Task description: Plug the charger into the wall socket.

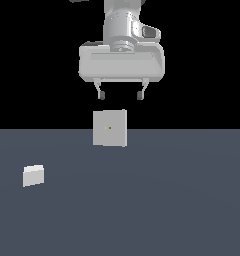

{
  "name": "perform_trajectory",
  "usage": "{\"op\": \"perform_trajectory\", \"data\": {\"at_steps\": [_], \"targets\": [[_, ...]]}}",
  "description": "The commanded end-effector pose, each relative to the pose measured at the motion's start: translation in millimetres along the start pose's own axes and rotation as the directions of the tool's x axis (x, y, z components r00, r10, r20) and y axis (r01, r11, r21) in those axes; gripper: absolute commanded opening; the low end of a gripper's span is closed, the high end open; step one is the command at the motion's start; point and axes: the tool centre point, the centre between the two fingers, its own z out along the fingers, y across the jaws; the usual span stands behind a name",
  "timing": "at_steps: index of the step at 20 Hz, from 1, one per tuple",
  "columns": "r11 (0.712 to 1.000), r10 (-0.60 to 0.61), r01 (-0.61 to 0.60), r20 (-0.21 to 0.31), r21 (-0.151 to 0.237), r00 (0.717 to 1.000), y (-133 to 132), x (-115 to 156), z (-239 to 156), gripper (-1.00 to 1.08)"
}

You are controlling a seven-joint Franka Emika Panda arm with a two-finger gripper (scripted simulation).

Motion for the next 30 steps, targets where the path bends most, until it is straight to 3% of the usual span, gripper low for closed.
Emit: {"op": "perform_trajectory", "data": {"at_steps": [1,10,18,30], "targets": [[1.0,0.0,0.0,0.0,0.0,1.0,0,0,0,1.0],[0.999,-0.041,0.041,-0.023,0.008,0.999,-11,-4,7,1.0],[0.989,-0.143,0.145,-0.083,0.022,0.986,-39,-14,25,1.0],[0.929,-0.353,0.368,-0.216,0.034,0.91,-98,-42,65,1.0]]}}
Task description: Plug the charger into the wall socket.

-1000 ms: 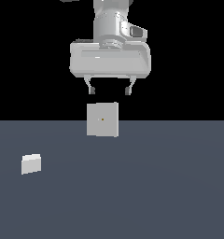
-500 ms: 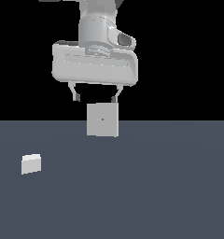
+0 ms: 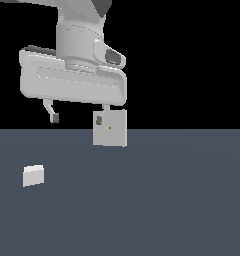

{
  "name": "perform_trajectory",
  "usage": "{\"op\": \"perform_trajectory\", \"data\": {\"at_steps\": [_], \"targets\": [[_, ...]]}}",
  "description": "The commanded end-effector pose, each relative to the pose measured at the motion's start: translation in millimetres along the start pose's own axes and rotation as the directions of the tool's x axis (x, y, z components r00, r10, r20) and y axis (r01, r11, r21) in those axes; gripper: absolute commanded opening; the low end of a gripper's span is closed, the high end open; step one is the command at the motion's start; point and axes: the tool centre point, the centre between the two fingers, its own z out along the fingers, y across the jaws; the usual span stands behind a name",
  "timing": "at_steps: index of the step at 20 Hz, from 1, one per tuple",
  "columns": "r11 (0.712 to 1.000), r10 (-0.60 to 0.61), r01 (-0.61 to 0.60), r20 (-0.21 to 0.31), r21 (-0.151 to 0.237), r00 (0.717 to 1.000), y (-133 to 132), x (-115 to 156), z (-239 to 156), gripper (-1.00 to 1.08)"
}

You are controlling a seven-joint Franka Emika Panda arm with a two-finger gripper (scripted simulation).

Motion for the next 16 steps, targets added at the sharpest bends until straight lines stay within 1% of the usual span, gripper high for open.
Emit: {"op": "perform_trajectory", "data": {"at_steps": [1,9,16], "targets": [[0.999,-0.048,0.048,-0.028,0.009,0.998,-13,-4,8,1.0],[0.982,-0.184,0.188,-0.11,0.03,0.977,-51,-18,33,1.0],[0.964,-0.256,0.264,-0.155,0.037,0.954,-71,-26,47,1.0]]}}
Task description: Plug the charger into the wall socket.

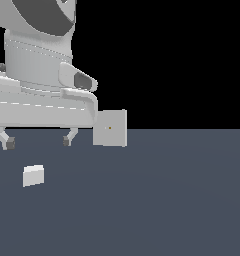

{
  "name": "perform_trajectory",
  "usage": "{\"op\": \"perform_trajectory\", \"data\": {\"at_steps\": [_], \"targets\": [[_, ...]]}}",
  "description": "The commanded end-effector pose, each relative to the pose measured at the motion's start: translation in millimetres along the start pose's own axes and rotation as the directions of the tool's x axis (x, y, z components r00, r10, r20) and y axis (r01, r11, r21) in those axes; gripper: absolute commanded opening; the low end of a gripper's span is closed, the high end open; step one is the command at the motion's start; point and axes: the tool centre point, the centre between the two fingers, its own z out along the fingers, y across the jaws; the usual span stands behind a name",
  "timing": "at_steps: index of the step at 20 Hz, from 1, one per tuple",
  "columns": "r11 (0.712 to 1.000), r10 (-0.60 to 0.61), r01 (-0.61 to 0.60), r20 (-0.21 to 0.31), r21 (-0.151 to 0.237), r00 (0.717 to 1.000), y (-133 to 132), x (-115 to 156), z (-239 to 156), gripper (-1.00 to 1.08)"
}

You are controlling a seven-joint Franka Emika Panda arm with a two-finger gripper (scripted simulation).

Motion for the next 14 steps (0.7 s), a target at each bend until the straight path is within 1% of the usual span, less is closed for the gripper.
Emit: {"op": "perform_trajectory", "data": {"at_steps": [1,6,14], "targets": [[1.0,-0.022,0.022,-0.013,0.005,1.0,-6,-1,4,1.0],[0.999,-0.044,0.044,-0.024,0.009,0.999,-11,-3,8,1.0],[0.999,-0.043,0.044,-0.022,0.008,0.999,-11,-6,15,1.0]]}}
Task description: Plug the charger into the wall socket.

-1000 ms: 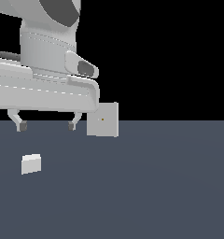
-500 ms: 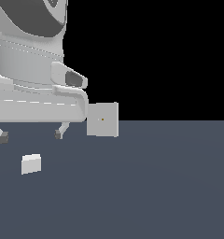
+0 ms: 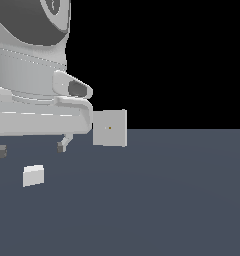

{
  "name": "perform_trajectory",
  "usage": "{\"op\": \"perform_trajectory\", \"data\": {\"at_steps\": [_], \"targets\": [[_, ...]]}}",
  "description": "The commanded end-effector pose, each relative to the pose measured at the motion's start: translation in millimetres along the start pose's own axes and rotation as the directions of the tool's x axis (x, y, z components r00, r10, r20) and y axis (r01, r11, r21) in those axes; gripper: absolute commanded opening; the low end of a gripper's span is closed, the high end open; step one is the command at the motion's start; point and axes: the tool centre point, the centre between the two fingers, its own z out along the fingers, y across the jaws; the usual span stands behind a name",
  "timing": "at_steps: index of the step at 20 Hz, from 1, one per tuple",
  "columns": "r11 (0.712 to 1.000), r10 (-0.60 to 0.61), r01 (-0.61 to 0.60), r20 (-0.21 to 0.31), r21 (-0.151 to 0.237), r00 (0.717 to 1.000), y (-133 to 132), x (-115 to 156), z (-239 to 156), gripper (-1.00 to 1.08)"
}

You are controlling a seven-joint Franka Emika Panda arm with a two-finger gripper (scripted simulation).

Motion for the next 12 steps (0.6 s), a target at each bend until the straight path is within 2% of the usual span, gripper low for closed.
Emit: {"op": "perform_trajectory", "data": {"at_steps": [1,12], "targets": [[1.0,-0.001,0.001,0.001,0.0,1.0,0,-3,5,1.0],[1.0,-0.004,0.004,0.001,-0.001,1.0,0,-19,41,1.0]]}}
